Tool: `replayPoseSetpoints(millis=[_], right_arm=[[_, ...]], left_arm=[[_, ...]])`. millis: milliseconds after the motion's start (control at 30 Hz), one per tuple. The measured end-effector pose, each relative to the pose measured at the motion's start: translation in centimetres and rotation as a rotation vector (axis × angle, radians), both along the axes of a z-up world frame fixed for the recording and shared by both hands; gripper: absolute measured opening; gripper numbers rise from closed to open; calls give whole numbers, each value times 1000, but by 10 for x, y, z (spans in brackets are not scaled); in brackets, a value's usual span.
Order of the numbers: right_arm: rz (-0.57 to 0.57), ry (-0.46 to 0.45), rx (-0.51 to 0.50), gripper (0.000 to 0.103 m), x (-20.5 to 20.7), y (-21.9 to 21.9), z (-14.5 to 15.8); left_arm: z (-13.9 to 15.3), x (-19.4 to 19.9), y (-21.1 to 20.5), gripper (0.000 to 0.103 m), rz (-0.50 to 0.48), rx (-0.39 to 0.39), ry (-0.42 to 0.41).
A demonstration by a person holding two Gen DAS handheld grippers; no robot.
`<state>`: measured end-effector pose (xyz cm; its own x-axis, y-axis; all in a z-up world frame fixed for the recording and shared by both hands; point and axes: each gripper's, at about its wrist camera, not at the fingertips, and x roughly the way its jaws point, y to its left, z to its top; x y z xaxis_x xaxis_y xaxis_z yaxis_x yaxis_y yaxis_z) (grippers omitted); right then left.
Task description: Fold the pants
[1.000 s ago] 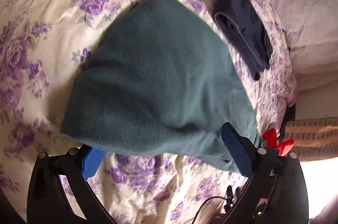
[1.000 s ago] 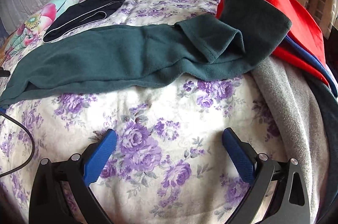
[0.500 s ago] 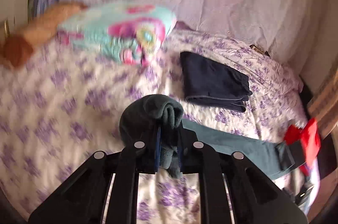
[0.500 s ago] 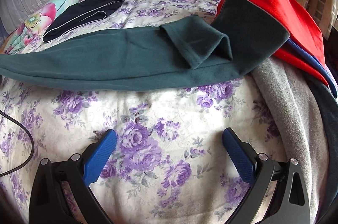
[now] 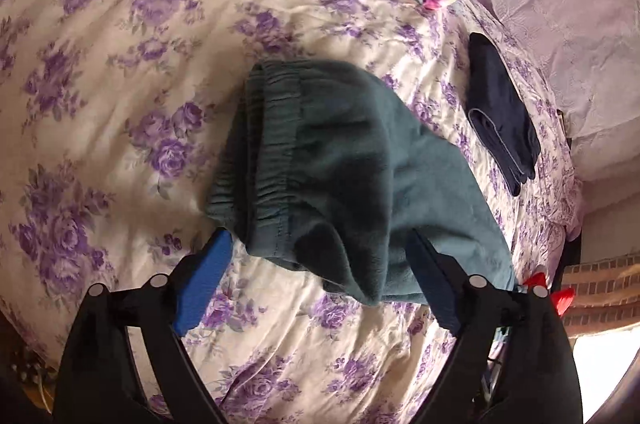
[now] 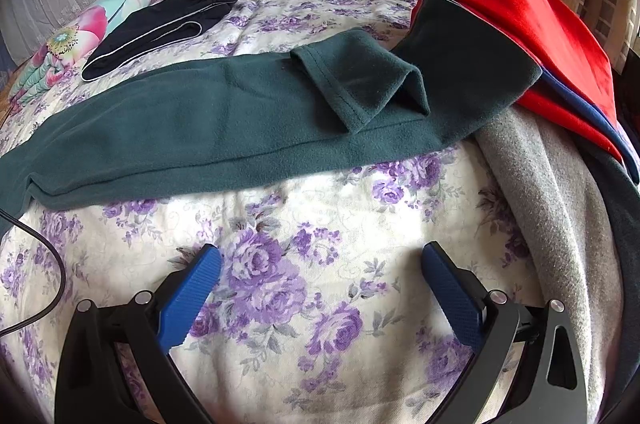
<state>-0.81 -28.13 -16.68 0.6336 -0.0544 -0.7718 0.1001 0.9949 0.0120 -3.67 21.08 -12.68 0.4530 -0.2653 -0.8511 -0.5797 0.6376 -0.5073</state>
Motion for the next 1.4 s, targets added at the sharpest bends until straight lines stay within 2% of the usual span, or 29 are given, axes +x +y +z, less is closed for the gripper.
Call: replayPoseSetpoints(millis=[33, 100, 167, 300, 333, 367, 400, 433, 500, 567, 633, 667, 700, 733, 767, 833, 900, 1000, 1067, 1167, 1300, 1367, 1400], right_arm=[[2, 5, 3, 100, 0, -1, 0], [9, 27, 21, 100, 5, -4, 3], [9, 49, 68, 100, 11, -11, 8], [-68, 34, 242, 100, 22, -37, 17], [-98, 27, 290, 100, 26, -45, 18], [-124, 23, 327, 100, 30, -50, 18], [-150, 21, 360, 100, 35, -55, 18], [-168, 23, 379, 100, 39, -58, 17], [-193, 24, 401, 100, 49, -61, 17], [-208, 17, 417, 100, 63, -65, 18], [-215, 14, 411, 98, 72, -65, 17], [-218, 14, 393, 88, 75, -64, 18], [-217, 8, 372, 73, 78, -64, 18], [-223, 12, 347, 57, 79, -65, 18], [-226, 9, 342, 49, 79, -67, 17], [-225, 7, 404, 13, 76, -78, 16], [-243, 1, 495, 9, 72, -90, 16], [-235, -29, 524, 8, 60, -95, 31], [-203, -41, 507, 8, 50, -91, 43], [-155, -37, 482, 8, 31, -86, 63], [-120, -14, 462, 8, -10, -86, 85], [-105, 47, 404, 11, -22, -88, 72], [-115, 124, 387, 22, -24, -91, 55]], left_arm=[[-8, -5, 3, 86, 27, -50, 4], [-10, -6, 4, 92, 62, -77, -18], [-9, -4, 0, 93, 42, -116, -11], [-26, 3, -17, 94, 0, -292, 5], [-32, 8, -20, 94, 4, -304, 23], [-38, 12, -19, 94, 28, -295, 38], [-41, 17, -18, 98, 62, -294, 45], [-42, 22, -16, 99, 111, -313, 42], [-43, 27, -15, 98, 207, -327, 85], [-42, 26, -12, 98, 277, -356, 73], [-37, 24, -9, 91, 295, -380, 25], [-31, 24, -7, 65, 284, -370, -22], [-23, 26, -5, 55, 256, -337, -52], [-14, 29, -4, 55, 232, -293, -77], [-8, 32, -3, 56, 217, -262, -99], [-8, 41, -5, 55, 178, -241, -94], [-18, 51, -3, 50, 159, -231, -76], [-24, 59, 1, 16, 142, -204, -62], [-18, 60, 7, 10, 140, -189, -101], [4, 53, 17, 9, 117, -133, -180], [36, 26, 34, 8, 86, -71, -220], [32, 15, 44, 10, 62, -3, -155], [17, 15, 48, 13, 47, 9, -72]])
